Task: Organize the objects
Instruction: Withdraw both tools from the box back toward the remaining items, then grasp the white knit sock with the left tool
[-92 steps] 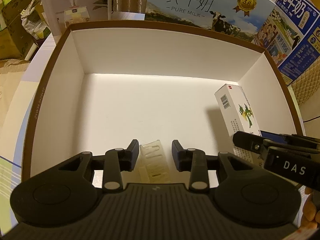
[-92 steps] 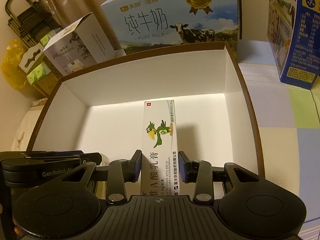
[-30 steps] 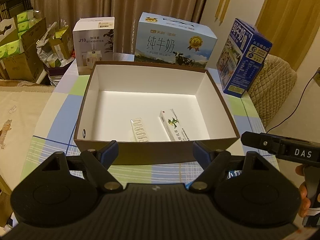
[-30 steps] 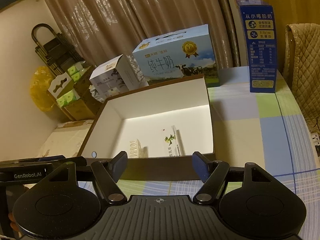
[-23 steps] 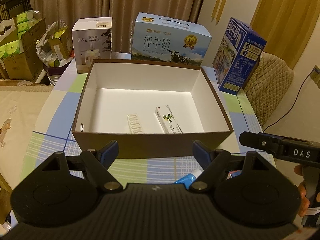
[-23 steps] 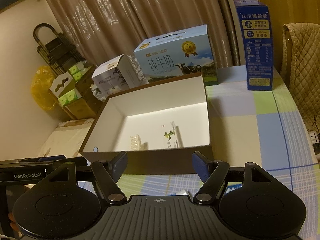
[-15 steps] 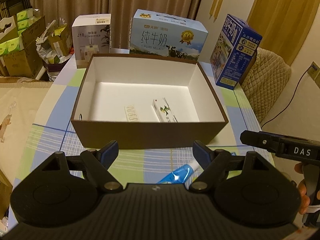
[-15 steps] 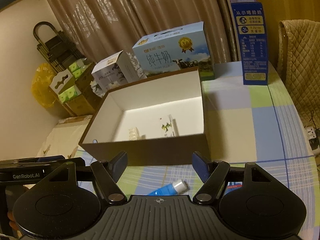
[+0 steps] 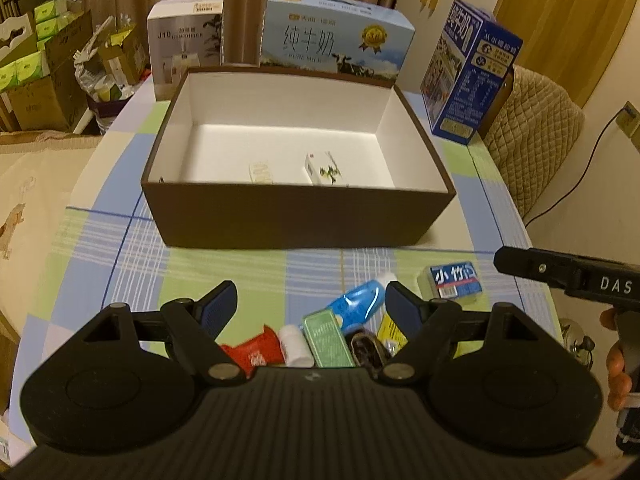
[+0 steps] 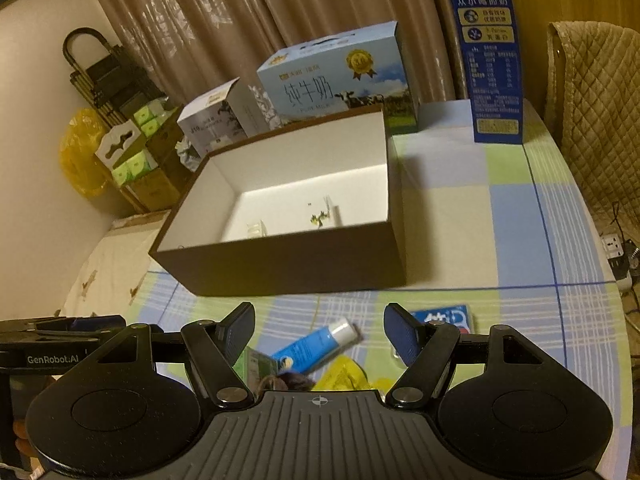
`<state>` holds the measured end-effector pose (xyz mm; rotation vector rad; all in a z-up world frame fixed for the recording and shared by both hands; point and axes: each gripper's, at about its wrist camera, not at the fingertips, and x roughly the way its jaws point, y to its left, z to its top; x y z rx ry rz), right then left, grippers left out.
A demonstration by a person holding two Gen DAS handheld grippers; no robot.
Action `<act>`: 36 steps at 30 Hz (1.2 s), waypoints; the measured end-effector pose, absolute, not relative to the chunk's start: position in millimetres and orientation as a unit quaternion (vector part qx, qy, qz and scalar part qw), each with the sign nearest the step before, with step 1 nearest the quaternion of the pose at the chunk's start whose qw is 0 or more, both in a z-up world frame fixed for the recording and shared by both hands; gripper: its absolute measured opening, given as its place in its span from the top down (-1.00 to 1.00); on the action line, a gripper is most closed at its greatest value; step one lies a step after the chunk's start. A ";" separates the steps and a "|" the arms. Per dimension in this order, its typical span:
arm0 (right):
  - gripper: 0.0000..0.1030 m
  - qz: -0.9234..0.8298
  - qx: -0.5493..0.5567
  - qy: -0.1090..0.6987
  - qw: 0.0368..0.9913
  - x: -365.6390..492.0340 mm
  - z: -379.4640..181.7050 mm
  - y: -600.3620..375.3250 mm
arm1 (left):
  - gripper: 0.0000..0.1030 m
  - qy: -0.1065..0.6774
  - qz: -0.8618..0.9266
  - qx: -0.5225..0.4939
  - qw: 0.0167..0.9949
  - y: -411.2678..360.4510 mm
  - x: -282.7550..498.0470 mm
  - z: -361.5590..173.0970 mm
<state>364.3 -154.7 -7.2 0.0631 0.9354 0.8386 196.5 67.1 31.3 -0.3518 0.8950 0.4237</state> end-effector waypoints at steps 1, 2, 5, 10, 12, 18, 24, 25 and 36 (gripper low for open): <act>-0.33 0.391 0.029 0.440 0.808 363.8 -8.8 -156.4 | -0.51 0.430 0.202 -0.168 0.864 65.8 195.1 28.9; -0.33 0.390 0.027 0.443 0.807 363.2 -10.8 -158.0 | -0.51 0.433 0.203 -0.169 0.862 65.1 193.6 26.7; -0.33 0.383 0.021 0.450 0.806 360.7 -18.4 -163.4 | -0.51 0.441 0.205 -0.173 0.856 64.0 189.2 19.5; -0.33 0.373 0.011 0.469 0.800 356.7 -32.7 -171.9 | -0.51 0.454 0.209 -0.179 0.848 63.2 181.1 8.0; -0.33 0.370 0.006 0.475 0.799 355.0 -38.1 -175.1 | -0.51 0.461 0.211 -0.179 0.843 61.8 177.4 1.6; -0.33 0.357 -0.002 0.498 0.790 349.9 -55.7 -186.6 | -0.49 0.486 0.212 -0.186 0.827 58.4 163.2 -21.7; -0.33 0.342 -0.008 0.517 0.785 346.4 -71.0 -197.0 | -0.48 0.503 0.218 -0.191 0.814 58.9 152.8 -42.5; -0.33 0.339 -0.008 0.520 0.784 346.3 -73.2 -199.1 | -0.48 0.504 0.218 -0.192 0.813 58.9 152.0 -45.9; -0.33 0.312 -0.001 0.534 0.785 343.4 -83.5 -214.2 | -0.48 0.514 0.226 -0.198 0.804 64.1 153.5 -88.2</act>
